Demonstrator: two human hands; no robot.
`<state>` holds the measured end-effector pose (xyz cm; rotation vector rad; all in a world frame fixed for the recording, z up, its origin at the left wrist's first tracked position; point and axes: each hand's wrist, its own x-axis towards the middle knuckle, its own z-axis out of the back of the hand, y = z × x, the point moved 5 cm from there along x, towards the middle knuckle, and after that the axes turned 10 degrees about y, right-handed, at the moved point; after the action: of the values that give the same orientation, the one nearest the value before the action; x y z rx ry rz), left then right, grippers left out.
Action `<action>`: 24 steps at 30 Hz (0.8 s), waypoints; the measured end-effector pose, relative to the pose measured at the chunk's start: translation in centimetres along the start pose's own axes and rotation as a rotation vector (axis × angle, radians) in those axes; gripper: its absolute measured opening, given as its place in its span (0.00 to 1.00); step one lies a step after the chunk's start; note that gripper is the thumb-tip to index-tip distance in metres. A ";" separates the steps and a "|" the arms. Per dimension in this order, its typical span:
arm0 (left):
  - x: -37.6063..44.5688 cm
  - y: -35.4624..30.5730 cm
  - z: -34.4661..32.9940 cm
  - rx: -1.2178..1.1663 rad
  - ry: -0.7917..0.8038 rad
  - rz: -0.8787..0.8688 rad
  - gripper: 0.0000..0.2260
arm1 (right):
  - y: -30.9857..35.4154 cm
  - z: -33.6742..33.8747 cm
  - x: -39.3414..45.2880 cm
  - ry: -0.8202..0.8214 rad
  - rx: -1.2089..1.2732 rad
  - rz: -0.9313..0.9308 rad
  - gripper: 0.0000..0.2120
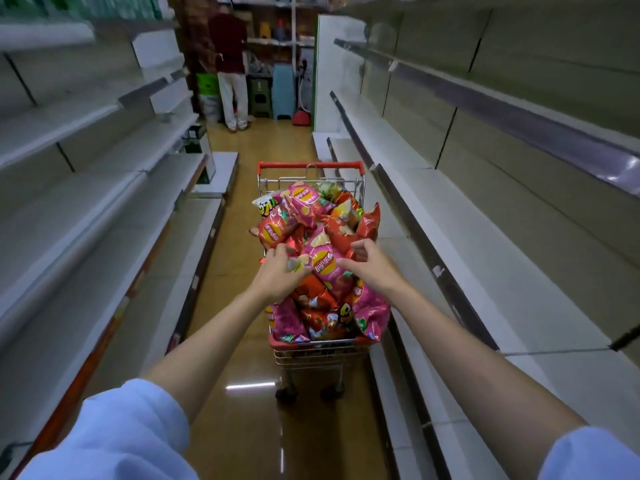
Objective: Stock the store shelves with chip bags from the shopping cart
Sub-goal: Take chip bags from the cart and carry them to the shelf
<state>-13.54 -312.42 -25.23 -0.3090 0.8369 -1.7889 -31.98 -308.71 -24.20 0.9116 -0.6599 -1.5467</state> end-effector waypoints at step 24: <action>28.5 7.4 -3.7 -0.047 0.427 0.047 0.22 | -9.9 -3.6 23.4 0.199 -0.160 -0.361 0.38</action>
<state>-21.19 -338.03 -38.17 0.0694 1.1749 -1.8196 -35.04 -329.61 -38.70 1.0867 -0.2322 -1.7677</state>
